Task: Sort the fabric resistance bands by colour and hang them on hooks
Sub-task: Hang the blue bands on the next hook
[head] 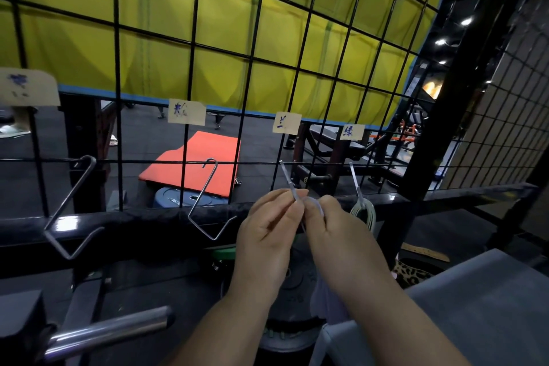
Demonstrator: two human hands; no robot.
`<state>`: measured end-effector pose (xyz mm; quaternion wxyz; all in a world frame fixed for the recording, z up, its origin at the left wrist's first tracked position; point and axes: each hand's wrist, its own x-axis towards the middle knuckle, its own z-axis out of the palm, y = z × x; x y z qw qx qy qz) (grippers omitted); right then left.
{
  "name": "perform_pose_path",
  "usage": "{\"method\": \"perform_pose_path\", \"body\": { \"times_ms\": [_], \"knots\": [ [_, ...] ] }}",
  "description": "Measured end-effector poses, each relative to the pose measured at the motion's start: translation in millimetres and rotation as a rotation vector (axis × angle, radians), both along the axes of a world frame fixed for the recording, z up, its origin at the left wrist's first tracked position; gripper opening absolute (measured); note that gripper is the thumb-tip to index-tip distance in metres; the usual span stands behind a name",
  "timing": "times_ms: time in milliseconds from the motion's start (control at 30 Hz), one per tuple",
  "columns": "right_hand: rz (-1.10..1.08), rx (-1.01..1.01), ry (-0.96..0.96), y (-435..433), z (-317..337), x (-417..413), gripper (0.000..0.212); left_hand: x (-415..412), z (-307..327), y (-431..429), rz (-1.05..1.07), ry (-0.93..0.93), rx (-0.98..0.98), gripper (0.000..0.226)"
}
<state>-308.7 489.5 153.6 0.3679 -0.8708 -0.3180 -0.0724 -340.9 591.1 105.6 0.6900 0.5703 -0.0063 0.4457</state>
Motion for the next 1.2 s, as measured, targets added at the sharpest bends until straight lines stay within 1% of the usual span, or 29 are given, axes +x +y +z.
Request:
{"method": "perform_pose_path", "body": {
  "times_ms": [67,133,200,300,333,400,467,500,567,667,700,767,800,833,933,967,1067,1133,1200],
  "knots": [
    [0.008,-0.034,-0.071,-0.9,-6.3,-6.1,0.037,-0.3,1.0,-0.7,-0.003,0.004,-0.041,0.016],
    [0.04,-0.056,-0.121,-2.2,-15.2,-5.9,0.034,-0.8,1.4,-1.6,0.007,0.015,-0.029,0.025],
    [0.075,-0.062,-0.149,-3.7,-23.6,0.3,0.032,-1.6,-0.1,-1.9,0.033,0.026,0.008,0.022],
    [0.148,-0.069,-0.177,-6.8,-37.3,12.3,0.042,-1.7,-4.5,-1.8,0.044,0.038,0.032,0.024],
    [0.194,-0.033,-0.168,-7.2,-41.3,15.3,0.042,-1.3,-6.8,-1.5,0.045,0.039,0.035,0.023],
    [0.342,0.112,-0.055,-5.4,-45.4,16.5,0.036,-1.0,-10.7,-1.7,0.057,0.038,0.046,0.023],
    [0.468,0.251,0.099,-3.5,-48.8,15.9,0.045,-1.2,-14.3,-2.4,0.105,0.034,0.085,0.02],
    [0.495,0.303,0.167,-3.0,-50.1,15.4,0.051,-1.4,-16.2,-2.5,0.141,0.04,0.121,0.02],
    [0.468,0.384,0.296,-2.5,-50.1,15.3,0.047,-1.5,-20.9,-2.6,0.195,0.072,0.179,0.021],
    [0.335,0.411,0.412,-0.5,-47.4,18.2,0.033,-1.5,-26.7,-3.5,0.241,0.11,0.217,0.026],
    [0.32,0.433,0.483,0.4,-47.3,20.3,0.031,-1.8,-27.9,-4.1,0.26,0.108,0.223,0.027],
    [0.329,0.467,0.622,3.7,-48.5,22.3,0.031,-1.6,-31.4,-6.8,0.291,0.108,0.22,0.027],
    [0.329,0.47,0.655,5.0,-50.9,24.5,0.031,-1.1,-34.1,-8.9,0.291,0.119,0.207,0.028],
    [0.329,0.476,0.682,6.0,-52.2,24.8,0.03,-0.9,-37.5,-11.3,0.276,0.133,0.19,0.033],
    [0.344,0.483,0.713,6.8,-58.9,28.9,0.026,0.9,-47.4,-16.7,0.242,0.181,0.17,0.058],
    [0.346,0.474,0.712,6.2,-60.0,29.3,0.025,1.0,-48.1,-17.5,0.245,0.187,0.159,0.059],
    [0.343,0.397,0.651,2.2,-66.8,31.7,0.024,1.5,-48.4,-19.5,0.242,0.176,0.108,0.05],
    [0.327,0.337,0.608,0.0,-73.1,32.2,0.025,0.1,-48.6,-21.8,0.234,0.195,0.108,0.047],
    [0.34,0.342,0.638,-2.0,-79.8,32.0,0.027,0.5,-50.3,-23.2,0.233,0.203,0.117,0.048]
  ]
}}
